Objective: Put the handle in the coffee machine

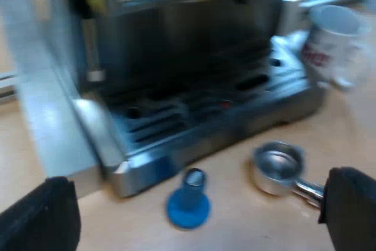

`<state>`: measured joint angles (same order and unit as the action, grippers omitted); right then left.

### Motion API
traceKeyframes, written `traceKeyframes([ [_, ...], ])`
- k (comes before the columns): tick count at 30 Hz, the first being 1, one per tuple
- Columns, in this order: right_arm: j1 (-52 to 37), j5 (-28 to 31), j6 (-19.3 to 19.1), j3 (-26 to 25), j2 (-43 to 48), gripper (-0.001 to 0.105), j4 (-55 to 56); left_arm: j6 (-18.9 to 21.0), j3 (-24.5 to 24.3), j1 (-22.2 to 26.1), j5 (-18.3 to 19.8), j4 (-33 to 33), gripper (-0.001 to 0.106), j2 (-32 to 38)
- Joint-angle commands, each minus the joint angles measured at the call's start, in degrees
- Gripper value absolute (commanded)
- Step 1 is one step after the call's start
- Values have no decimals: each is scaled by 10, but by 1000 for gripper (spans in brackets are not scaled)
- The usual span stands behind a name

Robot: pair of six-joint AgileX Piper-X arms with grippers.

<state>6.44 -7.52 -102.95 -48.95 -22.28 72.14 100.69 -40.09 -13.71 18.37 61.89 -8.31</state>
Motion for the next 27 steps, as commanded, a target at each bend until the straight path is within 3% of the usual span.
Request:
traceKeyframes([
  [1,38,-9,-14,-35,-51,62,35,6,-12,-34,12,0,85,-19],
  [11,156,-17,-4,-85,-157,62,71,6,-29,-140,12,-1,85,-60],
  [17,273,21,49,-95,-237,62,66,-20,-29,-168,12,-1,85,-81],
  [18,310,39,75,-95,-264,62,49,-30,-29,-168,18,-1,85,-84],
  [19,312,39,77,-95,-266,62,47,-34,-29,-168,21,-1,85,-86],
  [23,355,39,116,-95,-314,62,9,-45,-21,-171,93,-6,85,-89],
  [27,382,39,146,-95,-346,62,-10,-45,-5,-206,102,-9,85,-89],
])
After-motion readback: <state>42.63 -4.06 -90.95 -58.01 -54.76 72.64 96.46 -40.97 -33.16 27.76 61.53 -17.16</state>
